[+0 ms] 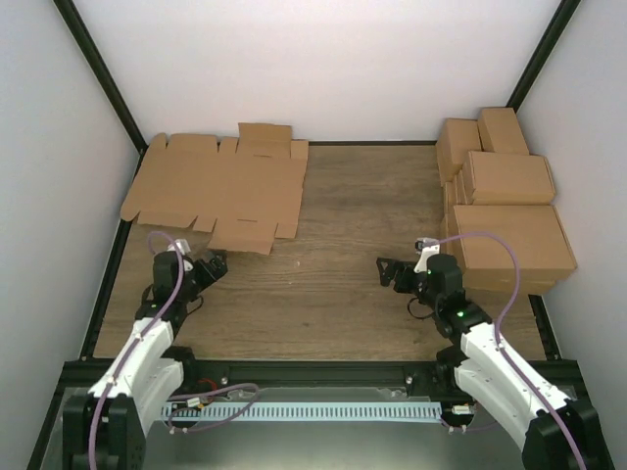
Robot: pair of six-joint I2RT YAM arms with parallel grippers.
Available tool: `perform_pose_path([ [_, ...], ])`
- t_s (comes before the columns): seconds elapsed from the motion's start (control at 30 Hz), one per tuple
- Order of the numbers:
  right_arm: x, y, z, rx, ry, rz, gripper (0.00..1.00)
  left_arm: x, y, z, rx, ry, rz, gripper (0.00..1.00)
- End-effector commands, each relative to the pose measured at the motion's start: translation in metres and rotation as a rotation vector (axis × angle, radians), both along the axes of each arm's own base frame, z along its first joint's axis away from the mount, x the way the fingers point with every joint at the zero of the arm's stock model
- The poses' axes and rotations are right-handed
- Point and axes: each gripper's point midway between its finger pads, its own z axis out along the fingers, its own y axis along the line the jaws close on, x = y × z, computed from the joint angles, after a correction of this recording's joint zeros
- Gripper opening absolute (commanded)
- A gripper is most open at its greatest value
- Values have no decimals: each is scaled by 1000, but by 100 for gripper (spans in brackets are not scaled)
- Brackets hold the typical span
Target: Fold the paper box
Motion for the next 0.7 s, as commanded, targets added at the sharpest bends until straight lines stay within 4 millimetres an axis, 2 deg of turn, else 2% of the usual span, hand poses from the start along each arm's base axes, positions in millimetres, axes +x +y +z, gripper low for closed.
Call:
perform_pose_path([
  [0.0,4,3,7,-3,-31,15,100,19,-10,11,-180,40,57,100],
  [0.07,5,5,5,-5,-20,19,100,24,-16,1,-253,122,79,100],
  [0.17,5,6,4,-5,-15,27,100,36,-42,-9,-419,229,23,100],
  [0.23,5,7,5,-2,-19,33,100,44,-51,-19,-500,283,20,100],
  [0.27,4,7,5,-1,-22,33,100,49,-54,-16,-529,274,17,100],
  [0.4,4,6,7,2,-34,31,100,63,-52,-17,-575,266,64,98],
  [0.53,3,6,7,3,-36,30,100,76,-44,-15,-574,253,132,88],
  [0.67,3,6,8,6,-42,29,100,87,-45,-24,-595,290,153,80],
])
